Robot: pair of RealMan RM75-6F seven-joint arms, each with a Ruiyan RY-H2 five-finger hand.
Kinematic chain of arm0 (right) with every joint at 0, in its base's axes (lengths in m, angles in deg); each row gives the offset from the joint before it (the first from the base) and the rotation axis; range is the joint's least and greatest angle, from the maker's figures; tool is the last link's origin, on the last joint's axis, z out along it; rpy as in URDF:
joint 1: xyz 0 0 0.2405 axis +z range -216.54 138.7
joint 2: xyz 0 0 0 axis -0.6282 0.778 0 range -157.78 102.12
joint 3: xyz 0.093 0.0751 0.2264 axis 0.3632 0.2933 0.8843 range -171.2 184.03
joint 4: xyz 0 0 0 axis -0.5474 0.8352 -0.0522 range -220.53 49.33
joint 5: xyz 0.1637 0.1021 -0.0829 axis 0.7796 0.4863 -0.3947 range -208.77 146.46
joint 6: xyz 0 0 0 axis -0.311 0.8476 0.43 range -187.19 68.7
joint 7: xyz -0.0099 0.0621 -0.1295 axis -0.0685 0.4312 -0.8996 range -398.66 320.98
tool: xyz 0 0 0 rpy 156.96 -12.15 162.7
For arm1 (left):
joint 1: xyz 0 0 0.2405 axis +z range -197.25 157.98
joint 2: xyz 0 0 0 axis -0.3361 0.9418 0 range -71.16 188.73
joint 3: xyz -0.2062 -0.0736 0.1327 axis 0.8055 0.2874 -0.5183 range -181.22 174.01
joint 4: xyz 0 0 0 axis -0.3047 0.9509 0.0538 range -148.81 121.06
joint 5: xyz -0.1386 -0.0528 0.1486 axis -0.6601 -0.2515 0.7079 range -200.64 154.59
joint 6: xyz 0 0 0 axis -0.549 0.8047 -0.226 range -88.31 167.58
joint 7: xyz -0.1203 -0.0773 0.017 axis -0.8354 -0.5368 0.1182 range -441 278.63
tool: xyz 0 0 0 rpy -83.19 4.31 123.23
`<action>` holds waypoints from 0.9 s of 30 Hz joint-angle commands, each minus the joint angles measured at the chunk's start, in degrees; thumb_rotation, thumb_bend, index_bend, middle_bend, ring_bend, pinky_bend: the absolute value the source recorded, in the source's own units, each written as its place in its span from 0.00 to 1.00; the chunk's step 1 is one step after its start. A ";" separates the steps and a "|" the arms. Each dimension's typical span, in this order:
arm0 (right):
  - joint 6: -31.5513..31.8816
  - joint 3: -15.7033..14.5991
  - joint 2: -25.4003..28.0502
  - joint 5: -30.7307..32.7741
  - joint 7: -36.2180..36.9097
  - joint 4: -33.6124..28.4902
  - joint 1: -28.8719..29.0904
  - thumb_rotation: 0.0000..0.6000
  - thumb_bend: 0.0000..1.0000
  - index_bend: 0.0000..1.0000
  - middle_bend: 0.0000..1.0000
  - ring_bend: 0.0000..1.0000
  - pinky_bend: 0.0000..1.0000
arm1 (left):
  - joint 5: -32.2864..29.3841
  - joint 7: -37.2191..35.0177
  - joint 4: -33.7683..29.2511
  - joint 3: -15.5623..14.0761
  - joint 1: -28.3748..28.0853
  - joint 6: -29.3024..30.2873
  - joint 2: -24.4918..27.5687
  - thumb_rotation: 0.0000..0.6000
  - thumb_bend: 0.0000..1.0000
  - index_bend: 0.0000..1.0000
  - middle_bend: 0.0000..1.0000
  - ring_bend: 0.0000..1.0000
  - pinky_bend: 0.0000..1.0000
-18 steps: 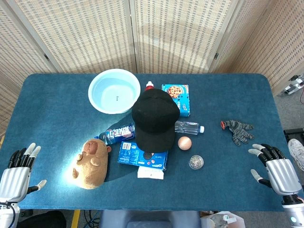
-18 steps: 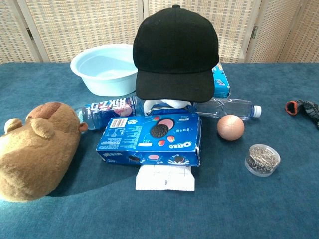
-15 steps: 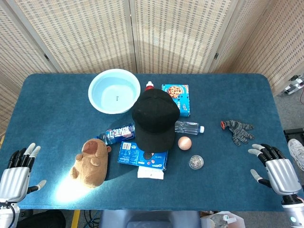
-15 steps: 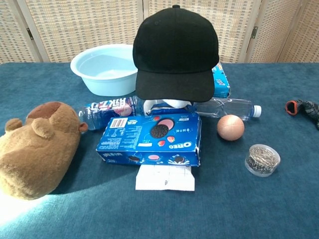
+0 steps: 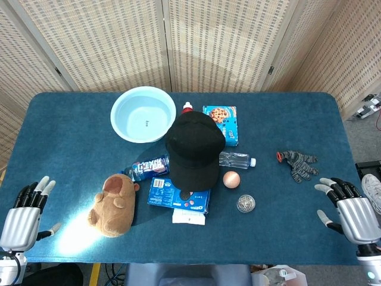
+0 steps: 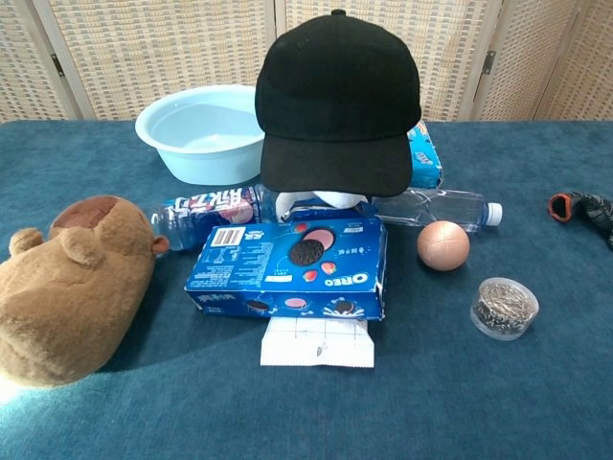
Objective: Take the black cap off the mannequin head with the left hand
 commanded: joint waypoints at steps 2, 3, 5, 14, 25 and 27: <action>0.12 0.05 0.21 -0.11 -0.03 -0.21 -0.01 1.00 0.28 0.30 0.23 0.15 0.22 | 3.21 -3.20 1.62 -0.12 -2.13 -1.51 0.05 1.00 0.05 0.13 0.15 0.27 0.42; 0.13 0.04 0.24 -0.16 -0.02 -0.25 -0.01 1.00 0.28 0.30 0.23 0.15 0.22 | 3.88 -3.95 1.87 -0.18 -2.74 -2.13 0.17 1.00 0.05 0.14 0.19 0.31 0.47; 0.18 0.00 0.30 -0.23 0.00 -0.28 -0.04 1.00 0.28 0.30 0.23 0.15 0.22 | 5.52 -5.32 2.47 -0.14 -4.30 -3.45 0.32 1.00 0.05 0.16 0.29 0.39 0.56; 1.08 -0.25 0.41 -0.46 0.32 -0.14 -0.70 1.00 0.28 0.30 0.23 0.15 0.22 | 14.98 -8.70 5.32 -0.24 -12.83 -9.35 -1.73 1.00 0.05 0.24 0.77 0.76 0.97; 1.85 -0.66 0.37 -0.66 0.75 0.20 -1.52 1.00 0.28 0.30 0.23 0.15 0.22 | 21.66 -16.82 14.12 2.24 -23.83 -11.47 -12.56 1.00 0.05 0.33 0.98 0.95 1.00; 2.11 -0.69 0.40 -0.79 0.84 0.24 -1.66 1.00 0.28 0.30 0.23 0.15 0.22 | 21.91 -17.38 16.00 2.80 -25.20 -11.32 -14.69 1.00 0.05 0.34 0.99 0.96 1.00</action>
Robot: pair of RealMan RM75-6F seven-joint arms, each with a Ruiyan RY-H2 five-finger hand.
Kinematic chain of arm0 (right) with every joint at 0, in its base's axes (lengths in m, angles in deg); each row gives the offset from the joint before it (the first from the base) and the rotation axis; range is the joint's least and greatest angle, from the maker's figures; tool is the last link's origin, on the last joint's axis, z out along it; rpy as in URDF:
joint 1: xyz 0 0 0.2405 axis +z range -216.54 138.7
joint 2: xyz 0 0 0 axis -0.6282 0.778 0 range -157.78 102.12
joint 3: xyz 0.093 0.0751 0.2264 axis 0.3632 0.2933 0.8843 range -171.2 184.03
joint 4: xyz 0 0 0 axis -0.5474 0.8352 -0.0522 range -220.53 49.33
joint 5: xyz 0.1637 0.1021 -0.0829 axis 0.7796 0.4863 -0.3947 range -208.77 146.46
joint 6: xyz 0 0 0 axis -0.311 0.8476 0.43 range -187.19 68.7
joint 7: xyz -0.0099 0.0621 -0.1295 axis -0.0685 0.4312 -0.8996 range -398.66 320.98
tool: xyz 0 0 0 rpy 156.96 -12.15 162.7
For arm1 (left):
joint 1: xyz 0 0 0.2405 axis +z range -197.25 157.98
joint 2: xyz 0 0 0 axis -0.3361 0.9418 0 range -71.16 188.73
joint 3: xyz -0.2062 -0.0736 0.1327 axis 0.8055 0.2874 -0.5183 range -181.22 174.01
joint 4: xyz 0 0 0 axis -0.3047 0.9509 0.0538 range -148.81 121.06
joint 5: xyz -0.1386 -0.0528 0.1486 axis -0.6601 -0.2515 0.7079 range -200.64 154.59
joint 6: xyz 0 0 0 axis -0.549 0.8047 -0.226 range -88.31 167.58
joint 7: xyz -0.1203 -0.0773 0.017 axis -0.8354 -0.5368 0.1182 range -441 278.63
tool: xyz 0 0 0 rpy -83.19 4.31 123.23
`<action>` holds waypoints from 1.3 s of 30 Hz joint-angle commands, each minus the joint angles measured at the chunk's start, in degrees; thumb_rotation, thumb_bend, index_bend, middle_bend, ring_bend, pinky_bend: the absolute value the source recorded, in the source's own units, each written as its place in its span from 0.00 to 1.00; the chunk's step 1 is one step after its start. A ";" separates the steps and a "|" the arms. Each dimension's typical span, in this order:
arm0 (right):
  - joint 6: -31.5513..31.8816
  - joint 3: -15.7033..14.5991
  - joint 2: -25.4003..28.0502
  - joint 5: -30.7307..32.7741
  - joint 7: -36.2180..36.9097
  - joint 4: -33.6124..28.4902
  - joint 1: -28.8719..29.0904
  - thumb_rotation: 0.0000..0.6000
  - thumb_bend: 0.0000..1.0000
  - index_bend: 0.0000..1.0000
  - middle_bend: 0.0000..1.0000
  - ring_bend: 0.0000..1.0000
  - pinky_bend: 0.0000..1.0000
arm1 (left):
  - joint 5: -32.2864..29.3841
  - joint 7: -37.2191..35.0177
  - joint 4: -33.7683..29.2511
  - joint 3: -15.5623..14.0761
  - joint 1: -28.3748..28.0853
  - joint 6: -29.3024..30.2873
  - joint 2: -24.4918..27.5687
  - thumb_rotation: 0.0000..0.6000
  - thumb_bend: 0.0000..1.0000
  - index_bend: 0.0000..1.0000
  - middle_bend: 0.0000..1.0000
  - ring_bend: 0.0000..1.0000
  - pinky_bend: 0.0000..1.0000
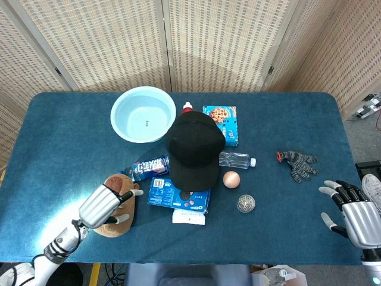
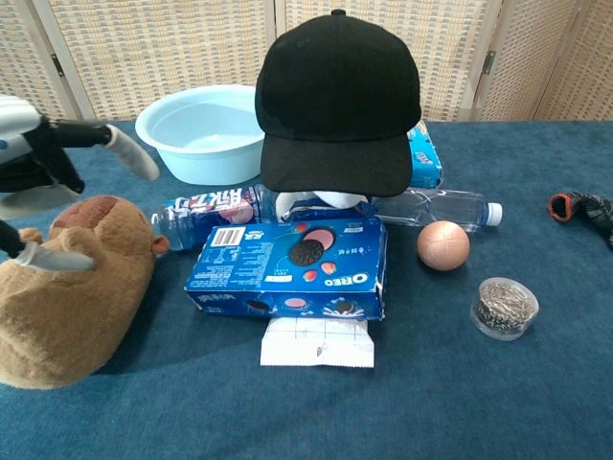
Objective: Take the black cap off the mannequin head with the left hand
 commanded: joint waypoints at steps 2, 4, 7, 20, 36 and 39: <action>0.38 -0.06 0.08 -0.02 0.16 0.14 -0.32 1.00 0.28 0.30 0.23 0.15 0.22 | 1.35 -1.52 4.85 1.81 -4.19 0.11 -5.62 1.00 0.05 0.34 0.99 0.97 1.00; 0.44 -0.16 0.11 0.10 0.30 0.26 -0.51 1.00 0.28 0.30 0.23 0.15 0.22 | 1.16 -1.37 6.42 2.37 -5.43 0.15 -7.45 1.00 0.05 0.34 1.00 0.97 1.00; 0.45 -0.27 0.05 0.21 0.54 0.54 -0.70 1.00 0.28 0.30 0.23 0.15 0.22 | 0.37 -1.59 7.98 3.01 -7.13 -0.45 -9.21 1.00 0.05 0.34 1.00 0.97 1.00; 0.49 -0.22 0.30 0.69 0.99 0.93 -1.13 1.00 0.28 0.30 0.23 0.15 0.22 | -2.26 -2.54 14.92 5.33 -14.55 -2.21 -16.81 1.00 0.05 0.39 1.00 0.99 1.00; 0.66 -0.10 0.45 1.38 1.79 1.75 -1.70 1.00 0.28 0.30 0.23 0.15 0.22 | -7.50 -2.90 22.93 7.01 -19.57 -2.47 -24.44 1.00 0.08 0.42 1.00 1.00 1.00; 0.71 -0.11 0.45 1.54 2.02 1.97 -1.85 1.00 0.28 0.30 0.23 0.15 0.22 | -7.94 -3.33 24.12 6.90 -20.13 -1.98 -25.43 1.00 0.11 0.43 1.00 1.00 1.00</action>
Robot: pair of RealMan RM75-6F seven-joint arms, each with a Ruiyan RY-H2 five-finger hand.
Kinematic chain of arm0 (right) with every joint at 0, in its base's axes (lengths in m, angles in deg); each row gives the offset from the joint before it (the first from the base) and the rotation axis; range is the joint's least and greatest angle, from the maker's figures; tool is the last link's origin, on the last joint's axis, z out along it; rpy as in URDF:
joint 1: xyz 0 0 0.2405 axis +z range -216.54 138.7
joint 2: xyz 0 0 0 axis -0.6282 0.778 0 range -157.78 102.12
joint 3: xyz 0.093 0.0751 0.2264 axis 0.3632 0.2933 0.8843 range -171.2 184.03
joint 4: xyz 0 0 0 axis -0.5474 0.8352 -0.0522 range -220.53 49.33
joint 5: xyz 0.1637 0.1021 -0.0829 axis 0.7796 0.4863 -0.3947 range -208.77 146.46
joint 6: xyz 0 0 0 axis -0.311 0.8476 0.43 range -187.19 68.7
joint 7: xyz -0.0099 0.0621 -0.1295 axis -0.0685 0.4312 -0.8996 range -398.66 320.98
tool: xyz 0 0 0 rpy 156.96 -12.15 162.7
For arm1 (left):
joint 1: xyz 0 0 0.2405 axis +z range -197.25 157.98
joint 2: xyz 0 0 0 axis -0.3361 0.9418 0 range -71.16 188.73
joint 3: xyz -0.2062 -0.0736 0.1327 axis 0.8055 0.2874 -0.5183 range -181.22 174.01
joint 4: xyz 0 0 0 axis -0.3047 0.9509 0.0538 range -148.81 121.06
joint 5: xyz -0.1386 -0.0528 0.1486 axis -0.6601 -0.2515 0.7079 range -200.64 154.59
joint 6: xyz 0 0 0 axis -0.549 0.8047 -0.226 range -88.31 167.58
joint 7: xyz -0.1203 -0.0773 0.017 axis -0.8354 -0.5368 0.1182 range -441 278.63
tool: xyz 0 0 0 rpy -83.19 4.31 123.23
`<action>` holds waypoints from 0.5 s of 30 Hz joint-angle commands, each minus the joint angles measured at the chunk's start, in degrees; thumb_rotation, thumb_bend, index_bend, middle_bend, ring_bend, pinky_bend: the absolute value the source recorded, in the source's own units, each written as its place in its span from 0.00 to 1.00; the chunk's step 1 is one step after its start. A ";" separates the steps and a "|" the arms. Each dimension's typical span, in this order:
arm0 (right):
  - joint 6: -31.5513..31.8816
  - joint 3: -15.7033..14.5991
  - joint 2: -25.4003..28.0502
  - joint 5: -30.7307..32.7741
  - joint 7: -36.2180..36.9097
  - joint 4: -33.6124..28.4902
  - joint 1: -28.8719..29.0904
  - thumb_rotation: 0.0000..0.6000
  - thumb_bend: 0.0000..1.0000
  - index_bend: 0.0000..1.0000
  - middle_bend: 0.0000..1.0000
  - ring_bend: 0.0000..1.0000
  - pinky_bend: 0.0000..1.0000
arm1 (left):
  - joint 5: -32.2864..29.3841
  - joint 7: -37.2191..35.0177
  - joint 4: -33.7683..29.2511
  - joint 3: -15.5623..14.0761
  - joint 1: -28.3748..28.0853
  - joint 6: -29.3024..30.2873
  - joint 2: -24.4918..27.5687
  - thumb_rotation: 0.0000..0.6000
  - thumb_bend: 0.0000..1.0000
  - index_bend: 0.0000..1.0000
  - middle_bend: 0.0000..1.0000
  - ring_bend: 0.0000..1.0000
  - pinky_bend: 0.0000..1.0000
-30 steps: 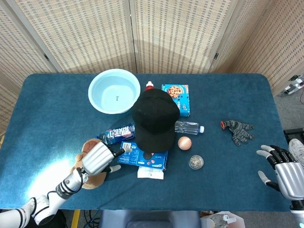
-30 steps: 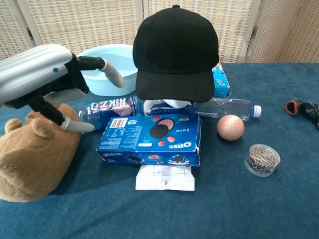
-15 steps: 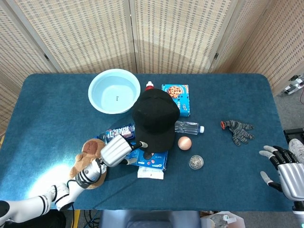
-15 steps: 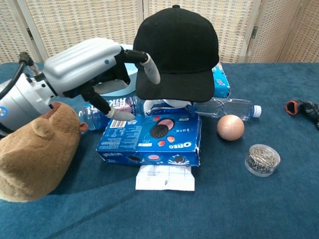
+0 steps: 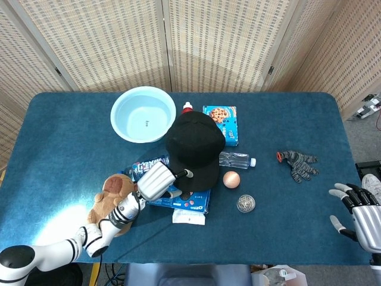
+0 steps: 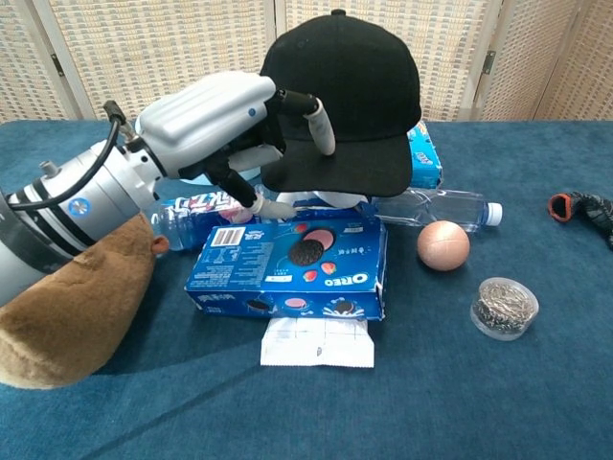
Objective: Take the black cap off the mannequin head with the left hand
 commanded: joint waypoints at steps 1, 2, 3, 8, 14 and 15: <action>0.08 0.01 0.01 0.05 0.13 0.12 -0.09 1.00 0.28 0.30 0.23 0.15 0.22 | -0.36 -0.47 0.91 -0.12 -0.50 0.58 -0.75 1.00 0.12 0.43 1.00 1.00 1.00; 0.18 0.01 0.03 0.09 0.23 0.22 -0.18 1.00 0.28 0.30 0.23 0.15 0.22 | -0.39 -0.64 1.34 -0.22 -0.66 0.95 -1.05 1.00 0.13 0.43 1.00 1.00 1.00; 0.28 0.00 0.05 0.12 0.32 0.30 -0.28 1.00 0.28 0.30 0.23 0.15 0.22 | -0.41 -0.71 1.77 -0.35 -0.81 1.25 -1.35 1.00 0.14 0.43 1.00 1.00 1.00; 0.58 -0.04 0.12 0.13 0.61 0.54 -0.59 1.00 0.28 0.30 0.23 0.15 0.22 | -0.75 -0.83 3.43 -0.69 -1.46 2.11 -2.60 1.00 0.16 0.45 1.00 1.00 1.00; 0.80 0.04 0.16 0.27 0.61 0.55 -0.83 1.00 0.28 0.30 0.23 0.15 0.22 | -1.27 -1.56 5.95 -0.86 -2.27 3.24 -4.41 1.00 0.23 0.48 1.00 1.00 1.00; 0.78 0.07 0.19 0.34 0.55 0.51 -0.85 1.00 0.28 0.30 0.23 0.15 0.22 | -1.34 -1.69 6.62 -0.88 -2.40 3.57 -4.79 1.00 0.26 0.49 1.00 1.00 1.00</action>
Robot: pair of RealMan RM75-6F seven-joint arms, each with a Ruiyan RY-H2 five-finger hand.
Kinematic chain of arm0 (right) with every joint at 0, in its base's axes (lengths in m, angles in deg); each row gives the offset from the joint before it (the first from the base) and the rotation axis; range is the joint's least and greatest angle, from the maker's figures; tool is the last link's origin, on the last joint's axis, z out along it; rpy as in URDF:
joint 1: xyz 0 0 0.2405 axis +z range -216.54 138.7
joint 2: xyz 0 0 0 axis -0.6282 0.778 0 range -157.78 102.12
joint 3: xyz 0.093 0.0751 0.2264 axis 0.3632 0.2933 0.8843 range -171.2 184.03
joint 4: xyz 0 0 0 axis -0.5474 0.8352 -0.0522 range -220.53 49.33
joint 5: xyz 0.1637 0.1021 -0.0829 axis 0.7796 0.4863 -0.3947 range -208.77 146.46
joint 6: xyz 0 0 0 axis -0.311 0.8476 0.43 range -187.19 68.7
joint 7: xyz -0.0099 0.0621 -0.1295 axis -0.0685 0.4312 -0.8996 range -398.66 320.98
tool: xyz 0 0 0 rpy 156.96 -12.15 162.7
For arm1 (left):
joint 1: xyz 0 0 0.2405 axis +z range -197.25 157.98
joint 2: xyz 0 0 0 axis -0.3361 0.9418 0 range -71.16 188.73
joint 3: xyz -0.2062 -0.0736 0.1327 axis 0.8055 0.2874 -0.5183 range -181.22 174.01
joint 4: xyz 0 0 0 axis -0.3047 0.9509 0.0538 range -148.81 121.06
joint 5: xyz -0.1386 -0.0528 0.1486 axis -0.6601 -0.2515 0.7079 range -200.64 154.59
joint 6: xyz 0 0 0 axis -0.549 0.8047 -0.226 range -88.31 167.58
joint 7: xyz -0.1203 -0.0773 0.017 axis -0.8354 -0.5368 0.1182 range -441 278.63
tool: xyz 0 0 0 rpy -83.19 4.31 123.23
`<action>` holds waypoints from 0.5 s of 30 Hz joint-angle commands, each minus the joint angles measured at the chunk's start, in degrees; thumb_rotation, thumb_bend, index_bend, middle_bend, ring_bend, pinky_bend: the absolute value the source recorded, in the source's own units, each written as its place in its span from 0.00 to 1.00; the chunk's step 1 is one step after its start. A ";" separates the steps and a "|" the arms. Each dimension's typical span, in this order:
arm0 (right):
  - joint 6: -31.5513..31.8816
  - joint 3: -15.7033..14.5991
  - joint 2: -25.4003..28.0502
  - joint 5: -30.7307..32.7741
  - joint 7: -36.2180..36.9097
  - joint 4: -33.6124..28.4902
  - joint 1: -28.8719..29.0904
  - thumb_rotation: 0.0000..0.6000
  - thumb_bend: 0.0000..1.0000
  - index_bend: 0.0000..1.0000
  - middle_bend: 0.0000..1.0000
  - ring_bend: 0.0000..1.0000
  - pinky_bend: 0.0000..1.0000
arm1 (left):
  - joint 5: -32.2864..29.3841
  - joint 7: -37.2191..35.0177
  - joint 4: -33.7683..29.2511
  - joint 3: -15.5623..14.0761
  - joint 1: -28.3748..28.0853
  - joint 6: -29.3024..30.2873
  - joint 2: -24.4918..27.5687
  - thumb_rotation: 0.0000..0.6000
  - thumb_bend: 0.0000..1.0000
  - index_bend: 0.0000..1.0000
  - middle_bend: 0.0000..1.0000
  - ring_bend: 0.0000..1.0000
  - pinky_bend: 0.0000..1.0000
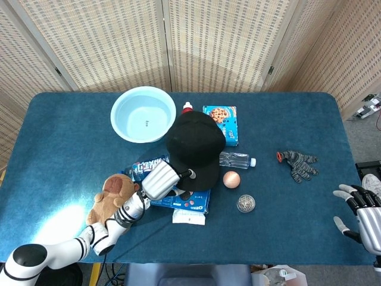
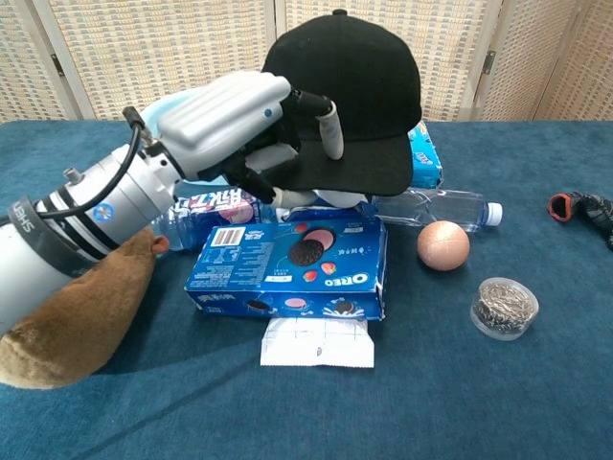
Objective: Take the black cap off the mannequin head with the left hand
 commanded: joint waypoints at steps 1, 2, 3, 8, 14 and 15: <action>-0.03 0.05 0.04 0.06 -0.09 -0.08 -0.02 1.00 0.28 0.30 0.23 0.15 0.22 | -0.21 -0.50 1.59 -0.06 -0.45 0.93 -1.06 1.00 0.29 0.50 1.00 1.00 1.00; -0.05 0.09 0.06 0.07 -0.14 -0.11 0.00 1.00 0.28 0.30 0.23 0.15 0.22 | -0.21 -0.67 2.18 -0.06 -0.57 1.26 -1.41 1.00 0.31 0.50 1.00 1.00 1.00; -0.08 0.12 0.07 0.10 -0.18 -0.14 0.01 1.00 0.28 0.30 0.23 0.15 0.22 | -0.25 -0.80 2.79 -0.03 -0.68 1.60 -1.78 1.00 0.34 0.51 1.00 1.00 1.00; -0.36 0.26 0.15 0.15 -0.38 -0.36 0.17 1.00 0.28 0.30 0.23 0.15 0.22 | -0.62 -1.84 5.59 0.25 -1.24 3.50 -3.58 1.00 0.38 0.54 1.00 1.00 1.00; -0.37 0.44 0.29 0.35 -0.38 -0.38 0.16 1.00 0.28 0.30 0.23 0.15 0.22 | -1.33 -4.14 6.14 0.92 -1.55 5.87 -3.83 1.00 0.40 0.56 1.00 1.00 1.00; -0.37 0.47 0.29 0.38 -0.36 -0.37 0.15 1.00 0.28 0.30 0.23 0.15 0.22 | -1.60 -4.46 5.76 1.16 -1.59 6.15 -3.63 1.00 0.40 0.56 1.00 1.00 1.00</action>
